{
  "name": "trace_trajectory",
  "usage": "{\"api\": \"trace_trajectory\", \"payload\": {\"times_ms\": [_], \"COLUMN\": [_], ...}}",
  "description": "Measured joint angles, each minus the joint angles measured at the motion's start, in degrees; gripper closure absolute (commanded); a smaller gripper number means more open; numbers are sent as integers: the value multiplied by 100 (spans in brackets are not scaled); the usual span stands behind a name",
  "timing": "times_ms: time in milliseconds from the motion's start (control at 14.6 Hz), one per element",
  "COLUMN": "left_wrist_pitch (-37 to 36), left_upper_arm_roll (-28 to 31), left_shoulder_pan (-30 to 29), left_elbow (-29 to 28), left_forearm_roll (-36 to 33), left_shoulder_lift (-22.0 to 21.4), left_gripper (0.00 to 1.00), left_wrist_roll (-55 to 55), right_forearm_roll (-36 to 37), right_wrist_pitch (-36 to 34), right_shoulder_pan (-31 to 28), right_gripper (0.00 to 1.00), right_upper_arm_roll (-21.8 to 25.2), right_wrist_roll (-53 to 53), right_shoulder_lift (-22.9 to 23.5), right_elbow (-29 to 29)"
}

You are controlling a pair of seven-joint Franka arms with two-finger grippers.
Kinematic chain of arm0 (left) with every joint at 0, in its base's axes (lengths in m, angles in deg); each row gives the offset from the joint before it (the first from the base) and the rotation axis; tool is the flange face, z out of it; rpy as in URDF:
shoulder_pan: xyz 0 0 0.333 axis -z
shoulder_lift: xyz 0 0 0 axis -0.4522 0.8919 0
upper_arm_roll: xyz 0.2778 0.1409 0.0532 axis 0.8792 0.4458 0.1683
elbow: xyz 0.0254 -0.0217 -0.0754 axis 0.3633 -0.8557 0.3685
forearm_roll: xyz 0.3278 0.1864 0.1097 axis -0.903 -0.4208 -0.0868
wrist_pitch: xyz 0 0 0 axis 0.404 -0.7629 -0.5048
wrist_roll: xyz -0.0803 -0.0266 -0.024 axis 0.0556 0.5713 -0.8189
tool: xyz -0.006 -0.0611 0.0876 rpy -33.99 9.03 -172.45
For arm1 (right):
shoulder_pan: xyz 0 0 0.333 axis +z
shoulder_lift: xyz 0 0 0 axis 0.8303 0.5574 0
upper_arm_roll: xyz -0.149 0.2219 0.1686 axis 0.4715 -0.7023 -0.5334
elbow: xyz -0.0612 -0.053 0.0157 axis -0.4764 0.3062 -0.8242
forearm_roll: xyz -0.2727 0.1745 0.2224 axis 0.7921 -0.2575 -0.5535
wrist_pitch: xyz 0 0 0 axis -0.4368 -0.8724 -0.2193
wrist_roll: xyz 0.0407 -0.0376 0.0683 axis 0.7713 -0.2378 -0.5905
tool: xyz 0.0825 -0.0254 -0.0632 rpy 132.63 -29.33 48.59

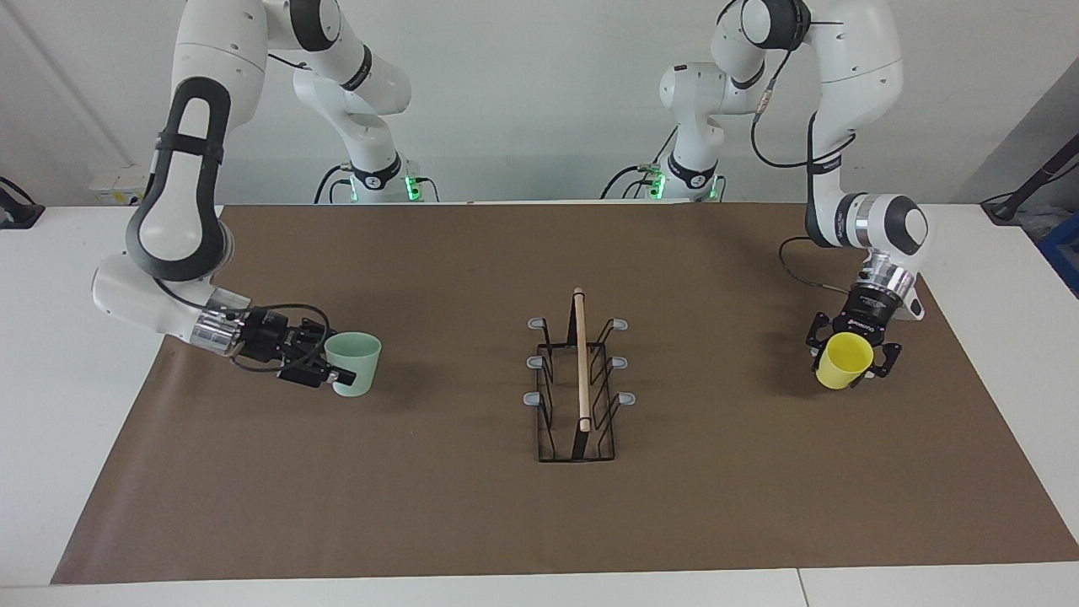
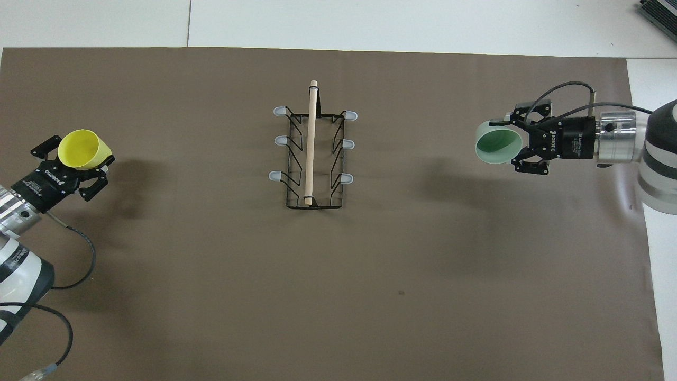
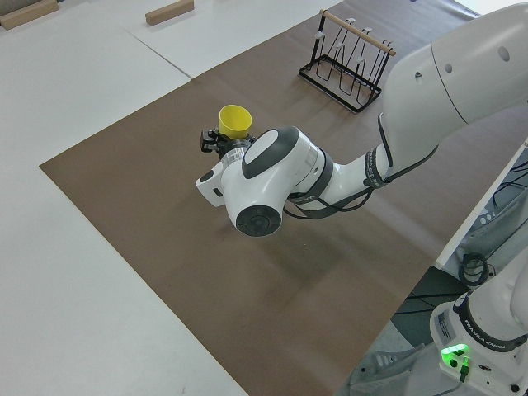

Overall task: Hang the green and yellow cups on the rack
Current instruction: 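Lift the yellow cup with the left gripper while the right gripper lifts the green cup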

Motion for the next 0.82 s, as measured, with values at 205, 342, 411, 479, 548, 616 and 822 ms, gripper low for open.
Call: {"api": "trace_trajectory", "payload": {"times_ms": [205, 342, 411, 479, 548, 616, 822], "left_wrist_pitch": [-1, 4, 5, 5, 5, 5, 4], "left_upper_arm_roll": [2, -1, -1, -3, -6, -18, -202], "left_shoulder_pan": [-53, -54, -54, -54, -55, -55, -60], "left_elbow": [192, 334, 431, 531, 626, 720, 1128], "left_forearm_roll": [-816, -1565, -1937, -2289, -2659, -3043, -4394], "left_shoulder_lift": [-236, -408, -498, -575, -651, -717, -914], "left_gripper": [76, 76, 76, 76, 76, 76, 76], "left_wrist_roll": [11, 15, 26, 43, 54, 76, 564], "right_forearm_roll": [8, 22, 25, 26, 26, 26, 25], "right_wrist_pitch": [-72, -81, -81, -79, -77, -76, 4], "right_shoulder_pan": [79, 222, 270, 302, 319, 332, 410], "right_gripper": [100, 100, 100, 100, 100, 100, 100], "right_upper_arm_roll": [-10, -17, -19, -19, -20, -21, -23], "right_wrist_roll": [-1215, -2032, -2430, -2825, -3208, -3565, -4529], "right_shoulder_lift": [-222, -430, -537, -637, -723, -795, -981], "right_elbow": [-10, -36, -57, -79, -99, -112, -137]}}
